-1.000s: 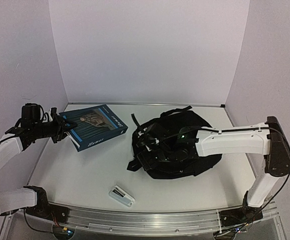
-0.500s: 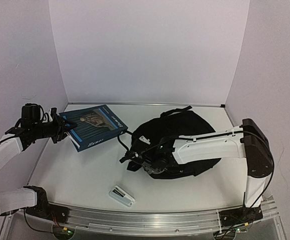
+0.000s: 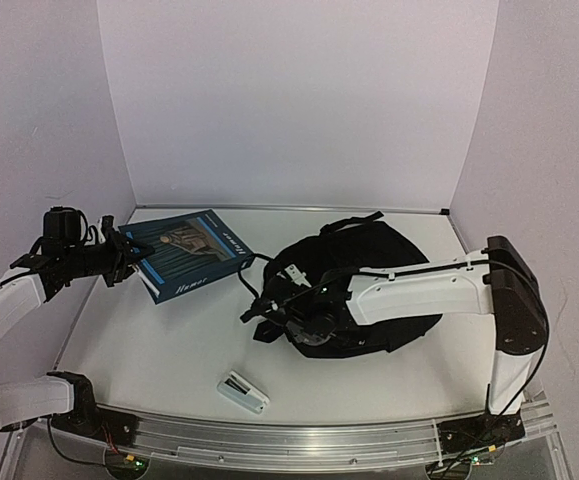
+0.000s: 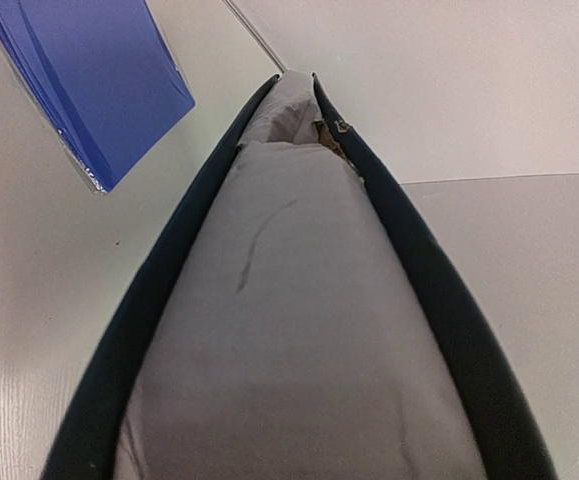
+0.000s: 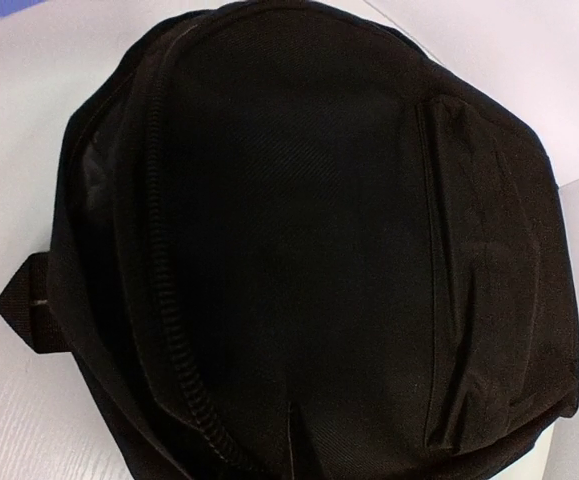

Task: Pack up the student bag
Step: Place the book in the student bag.

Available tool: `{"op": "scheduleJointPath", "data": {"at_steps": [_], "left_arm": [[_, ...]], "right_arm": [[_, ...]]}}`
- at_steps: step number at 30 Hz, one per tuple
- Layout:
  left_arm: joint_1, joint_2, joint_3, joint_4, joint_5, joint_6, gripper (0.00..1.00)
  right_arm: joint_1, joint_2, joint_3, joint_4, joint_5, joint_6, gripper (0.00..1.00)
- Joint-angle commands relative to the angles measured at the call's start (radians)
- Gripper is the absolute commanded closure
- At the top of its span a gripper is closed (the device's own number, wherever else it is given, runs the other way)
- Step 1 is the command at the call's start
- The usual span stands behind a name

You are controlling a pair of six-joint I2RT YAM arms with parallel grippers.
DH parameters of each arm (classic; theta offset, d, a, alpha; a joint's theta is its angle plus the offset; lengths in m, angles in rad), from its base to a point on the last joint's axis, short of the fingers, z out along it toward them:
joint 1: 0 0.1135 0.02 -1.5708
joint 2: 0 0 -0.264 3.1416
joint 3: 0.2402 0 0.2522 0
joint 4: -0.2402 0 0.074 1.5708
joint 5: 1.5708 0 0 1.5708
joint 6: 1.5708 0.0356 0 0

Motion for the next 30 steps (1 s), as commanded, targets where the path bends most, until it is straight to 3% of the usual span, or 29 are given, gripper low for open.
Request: {"op": "scheduleJointPath", "data": {"at_steps": [1, 6, 10, 17, 30], "left_arm": [[0.006, -0.005, 0.018, 0.056, 0.065, -0.004, 0.91], [-0.001, -0.046, 0.004, 0.056, 0.081, -0.047, 0.92], [-0.066, -0.041, -0.047, 0.173, 0.083, -0.134, 0.92], [-0.251, 0.134, -0.022, 0.394, 0.029, -0.195, 0.92], [-0.350, 0.449, 0.123, 0.572, 0.102, -0.218, 0.93]], "right_arm": [[-0.059, -0.137, 0.022, 0.002, 0.025, 0.108, 1.00], [-0.174, -0.345, -0.058, 0.160, -0.143, 0.137, 1.00], [-0.217, -0.421, -0.118, 0.261, -0.284, 0.140, 1.00], [-0.219, -0.440, -0.159, 0.304, -0.314, 0.157, 1.00], [-0.219, -0.536, -0.244, 0.402, -0.374, 0.161, 1.00]]}}
